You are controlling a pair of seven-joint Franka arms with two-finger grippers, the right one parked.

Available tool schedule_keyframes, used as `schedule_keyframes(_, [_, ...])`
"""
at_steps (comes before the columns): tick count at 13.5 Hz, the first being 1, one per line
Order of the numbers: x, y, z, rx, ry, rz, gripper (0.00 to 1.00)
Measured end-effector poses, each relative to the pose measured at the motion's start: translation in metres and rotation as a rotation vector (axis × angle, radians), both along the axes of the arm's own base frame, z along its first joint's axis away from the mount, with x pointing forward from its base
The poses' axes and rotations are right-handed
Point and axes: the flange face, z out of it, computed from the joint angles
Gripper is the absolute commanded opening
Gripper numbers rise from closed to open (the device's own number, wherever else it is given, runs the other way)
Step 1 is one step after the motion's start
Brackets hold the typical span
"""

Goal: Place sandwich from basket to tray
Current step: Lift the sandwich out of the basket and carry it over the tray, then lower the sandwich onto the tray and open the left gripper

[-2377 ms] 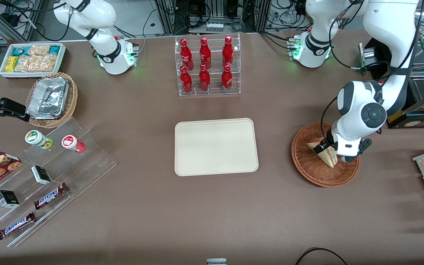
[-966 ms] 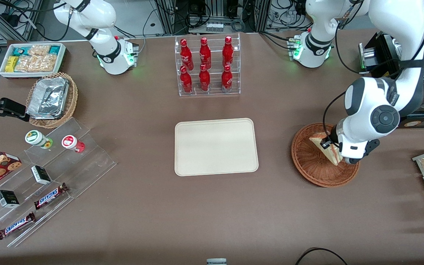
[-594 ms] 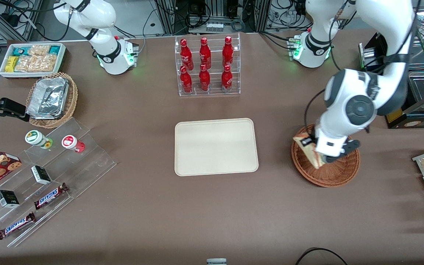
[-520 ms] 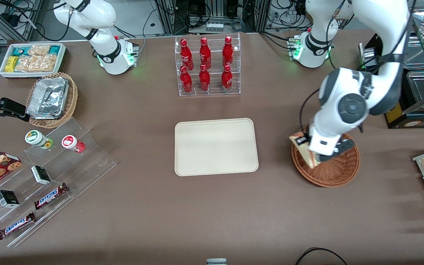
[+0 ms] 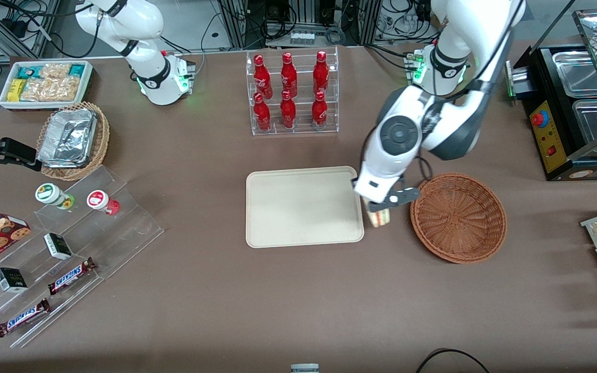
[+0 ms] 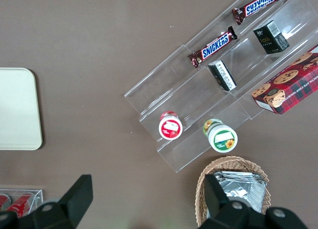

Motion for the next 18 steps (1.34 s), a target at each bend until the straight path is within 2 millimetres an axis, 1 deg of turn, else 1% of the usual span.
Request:
schedule_keyframes(5, [-0.009,-0.073,-0.031,-0.036,0.02,-0.124,0.13])
schedule_keyframes(8, [-0.016,-0.108,-0.047,-0.048,0.025,-0.177,0.13])
schedule_keyframes(11, [-0.012,-0.127,-0.066,-0.063,0.038,-0.198,0.13])
schedule_keyframes(14, [-0.018,-0.142,-0.088,-0.07,0.066,-0.216,0.12])
schedule_keyframes(16, [-0.023,-0.153,-0.096,-0.074,0.07,-0.229,0.12])
schedule_keyframes(18, [-0.025,-0.158,-0.103,-0.073,0.075,-0.236,0.12])
